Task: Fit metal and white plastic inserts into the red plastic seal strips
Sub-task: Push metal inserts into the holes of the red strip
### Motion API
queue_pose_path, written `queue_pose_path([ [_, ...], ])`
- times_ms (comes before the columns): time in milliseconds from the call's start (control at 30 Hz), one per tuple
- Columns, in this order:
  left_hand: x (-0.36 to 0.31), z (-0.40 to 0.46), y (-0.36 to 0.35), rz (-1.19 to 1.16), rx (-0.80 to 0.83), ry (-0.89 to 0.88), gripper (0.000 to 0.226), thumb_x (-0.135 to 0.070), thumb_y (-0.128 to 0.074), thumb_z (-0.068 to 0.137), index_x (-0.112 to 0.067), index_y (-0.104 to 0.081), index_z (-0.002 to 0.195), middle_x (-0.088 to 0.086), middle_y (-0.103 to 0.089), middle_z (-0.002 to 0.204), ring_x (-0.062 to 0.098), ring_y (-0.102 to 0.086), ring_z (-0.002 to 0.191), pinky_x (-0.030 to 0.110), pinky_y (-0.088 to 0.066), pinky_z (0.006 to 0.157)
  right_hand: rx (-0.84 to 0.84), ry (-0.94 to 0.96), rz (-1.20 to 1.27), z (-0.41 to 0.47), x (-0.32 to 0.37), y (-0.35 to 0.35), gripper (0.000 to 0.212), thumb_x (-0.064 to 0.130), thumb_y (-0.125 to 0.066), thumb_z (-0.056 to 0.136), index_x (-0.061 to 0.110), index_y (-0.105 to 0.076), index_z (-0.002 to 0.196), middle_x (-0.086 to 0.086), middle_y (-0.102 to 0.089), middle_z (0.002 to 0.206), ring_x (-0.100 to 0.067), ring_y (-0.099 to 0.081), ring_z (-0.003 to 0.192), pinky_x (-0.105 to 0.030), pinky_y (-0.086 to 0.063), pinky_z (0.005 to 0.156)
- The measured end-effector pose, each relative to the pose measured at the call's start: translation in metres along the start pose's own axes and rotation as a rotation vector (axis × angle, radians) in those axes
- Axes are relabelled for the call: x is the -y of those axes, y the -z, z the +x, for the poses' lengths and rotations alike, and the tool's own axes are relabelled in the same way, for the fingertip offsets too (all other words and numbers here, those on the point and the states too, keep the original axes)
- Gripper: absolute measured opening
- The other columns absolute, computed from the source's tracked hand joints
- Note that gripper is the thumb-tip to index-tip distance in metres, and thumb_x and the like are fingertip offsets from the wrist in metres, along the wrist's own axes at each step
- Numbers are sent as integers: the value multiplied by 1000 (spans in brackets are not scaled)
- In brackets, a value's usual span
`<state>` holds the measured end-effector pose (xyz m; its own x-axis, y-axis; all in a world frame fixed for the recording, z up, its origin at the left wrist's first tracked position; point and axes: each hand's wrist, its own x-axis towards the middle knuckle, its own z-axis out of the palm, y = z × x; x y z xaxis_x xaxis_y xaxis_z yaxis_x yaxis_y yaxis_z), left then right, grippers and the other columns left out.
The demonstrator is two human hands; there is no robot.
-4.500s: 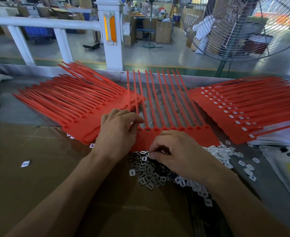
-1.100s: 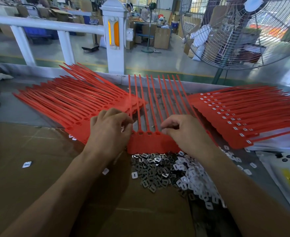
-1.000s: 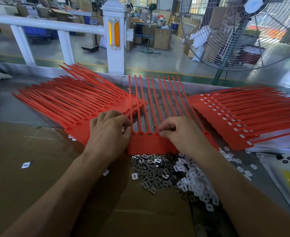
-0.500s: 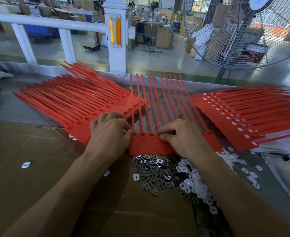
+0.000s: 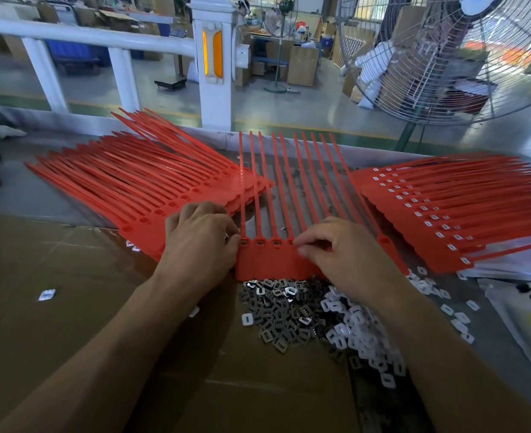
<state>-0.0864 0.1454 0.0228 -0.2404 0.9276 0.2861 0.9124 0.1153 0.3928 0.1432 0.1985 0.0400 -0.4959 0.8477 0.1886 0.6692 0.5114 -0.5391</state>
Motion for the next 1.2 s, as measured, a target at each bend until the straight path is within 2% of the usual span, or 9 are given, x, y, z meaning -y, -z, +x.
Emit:
queue_pose_path([
  [100, -1, 0, 0, -3, 2, 4, 21, -40, -59, 96, -33, -74, 109, -13, -51, 137, 13, -29, 135, 42, -17, 112, 92, 73, 42, -7, 11, 2, 10, 30, -74, 94, 33, -79, 103, 21, -66, 98, 6, -61, 94, -17, -47, 87],
  [267, -3, -1, 2, 7, 9, 3, 22, -40, -57, 98, -33, -73, 111, -12, -50, 139, 15, -30, 136, 42, -17, 112, 189, 164, -34, -10, 27, -10, 14, 42, -76, 90, 33, -78, 101, 16, -65, 98, 0, -60, 95, -31, -51, 90],
  [433, -4, -2, 4, 11, 16, 3, 23, -40, -56, 98, -33, -73, 112, -12, -50, 140, 15, -29, 137, 41, -17, 113, 176, 180, -67, -11, 27, -15, 8, 37, -76, 91, 35, -77, 99, 18, -63, 100, -1, -57, 97, -35, -50, 93],
  [500, -4, -2, 4, 9, 11, 2, 23, -40, -56, 98, -32, -73, 113, -12, -50, 140, 15, -29, 137, 41, -17, 113, 169, 188, -68, -11, 27, -17, 5, 35, -78, 90, 36, -74, 93, 19, -61, 96, 0, -56, 93, -34, -50, 90],
  [600, -4, -2, 4, 6, 15, 4, 23, -39, -56, 98, -33, -72, 113, -12, -50, 140, 15, -29, 137, 42, -17, 113, 158, 192, -38, -11, 27, -18, 13, 30, -79, 89, 38, -68, 86, 20, -61, 91, 0, -57, 89, -28, -50, 84],
  [800, -4, -2, 4, -1, 9, 4, 22, -41, -57, 97, -33, -72, 112, -13, -50, 139, 14, -29, 136, 42, -17, 113, 171, 175, 13, -10, 26, -15, 12, 26, -74, 93, 35, -68, 87, 21, -67, 90, 3, -62, 89, -15, -45, 76],
  [967, -5, -2, 4, 2, 3, 4, 21, -39, -58, 97, -33, -72, 110, -13, -51, 138, 15, -30, 135, 41, -18, 112, 198, 186, -4, -11, 27, -15, 7, 33, -78, 90, 35, -72, 92, 20, -63, 92, 3, -59, 89, -22, -48, 83],
  [1100, -6, -2, 5, -1, 2, 3, 20, -39, -58, 97, -33, -73, 110, -13, -51, 137, 14, -30, 134, 39, -18, 110, 190, 218, -50, -10, 27, -17, 8, 29, -77, 90, 34, -72, 94, 21, -61, 92, 4, -56, 88, -17, -43, 79],
  [1200, -5, -2, 5, 1, 12, 3, 22, -40, -57, 98, -33, -72, 111, -13, -50, 138, 14, -30, 135, 40, -18, 111, 168, 247, -74, -10, 26, -18, 3, 29, -73, 93, 31, -73, 95, 20, -62, 93, 2, -58, 89, -19, -47, 80],
])
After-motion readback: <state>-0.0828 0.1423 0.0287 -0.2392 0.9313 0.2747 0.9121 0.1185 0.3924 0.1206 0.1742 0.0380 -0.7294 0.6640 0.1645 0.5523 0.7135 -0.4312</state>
